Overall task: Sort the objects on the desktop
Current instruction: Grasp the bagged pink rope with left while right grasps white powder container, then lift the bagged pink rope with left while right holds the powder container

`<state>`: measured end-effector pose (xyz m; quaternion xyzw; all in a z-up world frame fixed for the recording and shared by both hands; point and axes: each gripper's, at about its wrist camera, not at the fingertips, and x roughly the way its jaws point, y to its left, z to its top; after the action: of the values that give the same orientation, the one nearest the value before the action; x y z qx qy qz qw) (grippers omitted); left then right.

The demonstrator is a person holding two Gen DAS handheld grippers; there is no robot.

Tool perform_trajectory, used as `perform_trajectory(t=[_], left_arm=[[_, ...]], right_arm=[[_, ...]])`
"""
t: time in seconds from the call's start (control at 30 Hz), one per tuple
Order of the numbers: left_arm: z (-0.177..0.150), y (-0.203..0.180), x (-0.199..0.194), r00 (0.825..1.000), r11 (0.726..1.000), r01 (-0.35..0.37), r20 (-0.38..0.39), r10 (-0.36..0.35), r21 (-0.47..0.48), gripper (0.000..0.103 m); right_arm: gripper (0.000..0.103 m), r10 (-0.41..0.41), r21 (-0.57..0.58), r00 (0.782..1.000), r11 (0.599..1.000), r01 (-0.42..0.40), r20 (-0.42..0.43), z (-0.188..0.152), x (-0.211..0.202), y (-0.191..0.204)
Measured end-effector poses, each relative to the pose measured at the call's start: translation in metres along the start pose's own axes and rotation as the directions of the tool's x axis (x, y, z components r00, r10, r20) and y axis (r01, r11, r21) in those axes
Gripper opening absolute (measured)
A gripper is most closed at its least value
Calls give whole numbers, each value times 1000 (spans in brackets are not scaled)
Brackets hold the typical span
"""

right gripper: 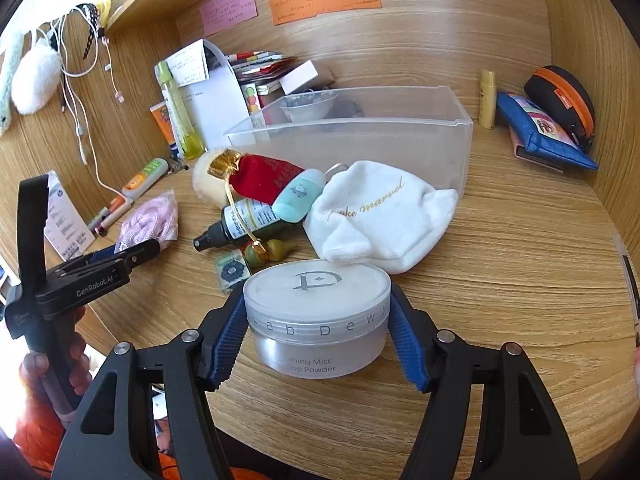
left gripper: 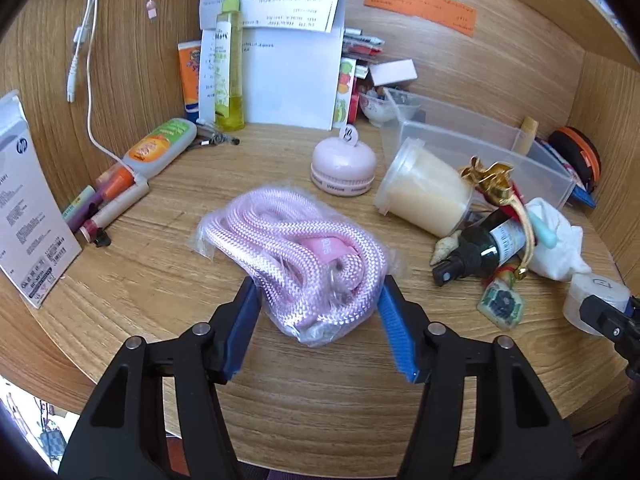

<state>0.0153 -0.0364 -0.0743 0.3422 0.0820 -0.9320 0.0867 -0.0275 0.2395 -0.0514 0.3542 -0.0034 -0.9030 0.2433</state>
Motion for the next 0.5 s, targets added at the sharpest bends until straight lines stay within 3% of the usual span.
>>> perform_trajectory(t=[0.5], left_arm=[[14,-7,-38,995,998,51,85,-53,27,54]], right_arm=[[63,12,-28,997,1000,-10,77,21,-21,6]])
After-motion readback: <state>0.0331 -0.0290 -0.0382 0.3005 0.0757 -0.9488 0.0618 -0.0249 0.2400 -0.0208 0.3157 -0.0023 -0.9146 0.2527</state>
